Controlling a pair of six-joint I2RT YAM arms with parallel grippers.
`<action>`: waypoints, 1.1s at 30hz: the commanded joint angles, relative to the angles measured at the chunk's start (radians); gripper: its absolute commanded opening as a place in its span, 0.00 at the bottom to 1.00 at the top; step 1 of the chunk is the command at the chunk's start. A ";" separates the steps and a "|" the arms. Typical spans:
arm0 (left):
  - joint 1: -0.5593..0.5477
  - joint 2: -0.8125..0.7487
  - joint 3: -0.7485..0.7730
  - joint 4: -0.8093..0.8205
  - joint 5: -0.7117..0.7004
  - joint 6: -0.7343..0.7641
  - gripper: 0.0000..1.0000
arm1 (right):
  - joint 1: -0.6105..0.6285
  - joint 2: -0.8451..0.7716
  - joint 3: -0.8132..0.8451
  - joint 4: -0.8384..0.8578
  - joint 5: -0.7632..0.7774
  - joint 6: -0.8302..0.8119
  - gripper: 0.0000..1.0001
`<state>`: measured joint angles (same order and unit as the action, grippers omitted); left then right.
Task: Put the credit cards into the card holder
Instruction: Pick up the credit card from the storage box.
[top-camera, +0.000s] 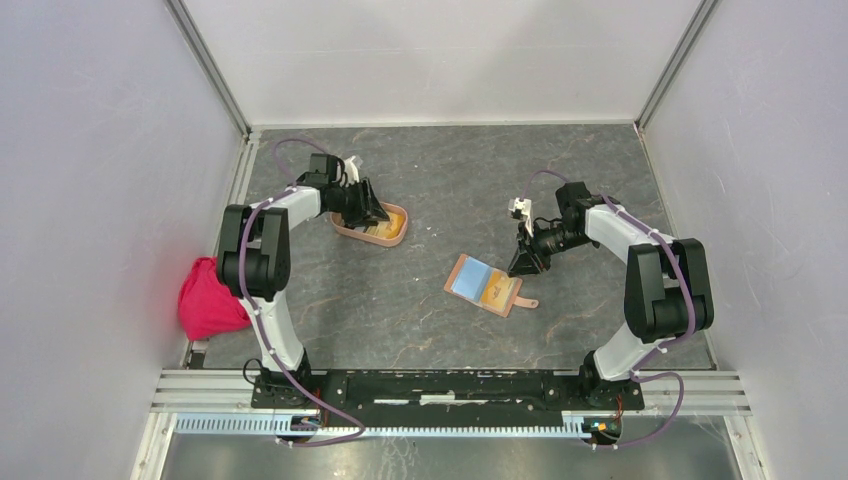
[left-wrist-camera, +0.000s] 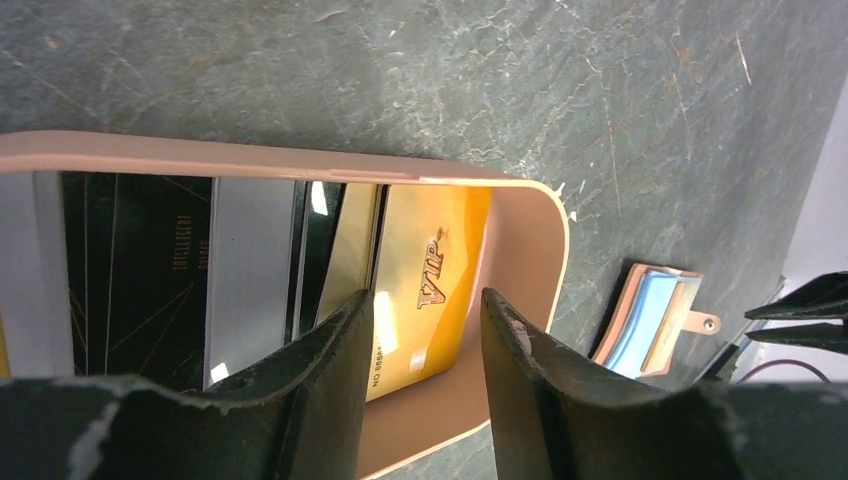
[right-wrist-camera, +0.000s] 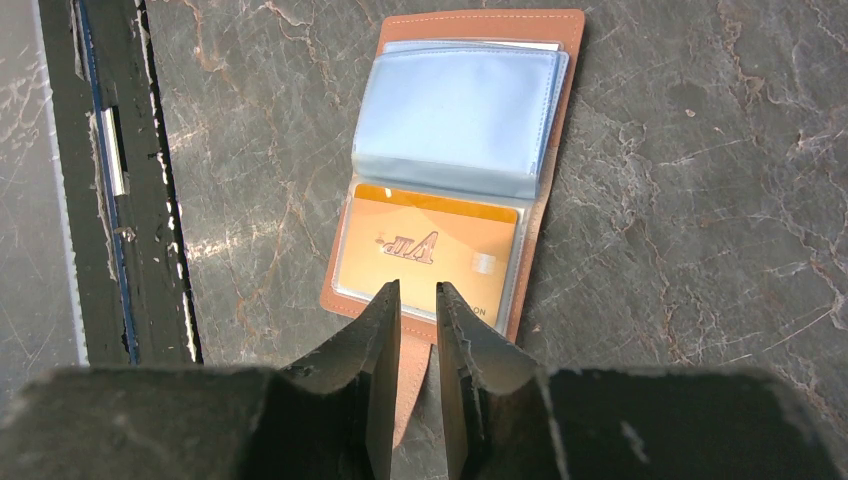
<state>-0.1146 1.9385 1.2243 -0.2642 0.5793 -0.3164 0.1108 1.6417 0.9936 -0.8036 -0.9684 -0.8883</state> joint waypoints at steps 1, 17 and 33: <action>-0.011 0.003 0.012 0.033 0.098 0.011 0.50 | -0.002 -0.032 0.025 -0.009 -0.027 -0.028 0.25; -0.011 -0.039 0.018 0.002 -0.026 0.024 0.55 | -0.004 -0.033 0.025 -0.011 -0.032 -0.029 0.25; -0.020 -0.049 0.032 -0.052 -0.101 0.059 0.57 | -0.005 -0.035 0.023 -0.008 -0.029 -0.028 0.25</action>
<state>-0.1352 1.9308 1.2457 -0.2852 0.5251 -0.3168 0.1101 1.6352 0.9936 -0.8036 -0.9691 -0.8917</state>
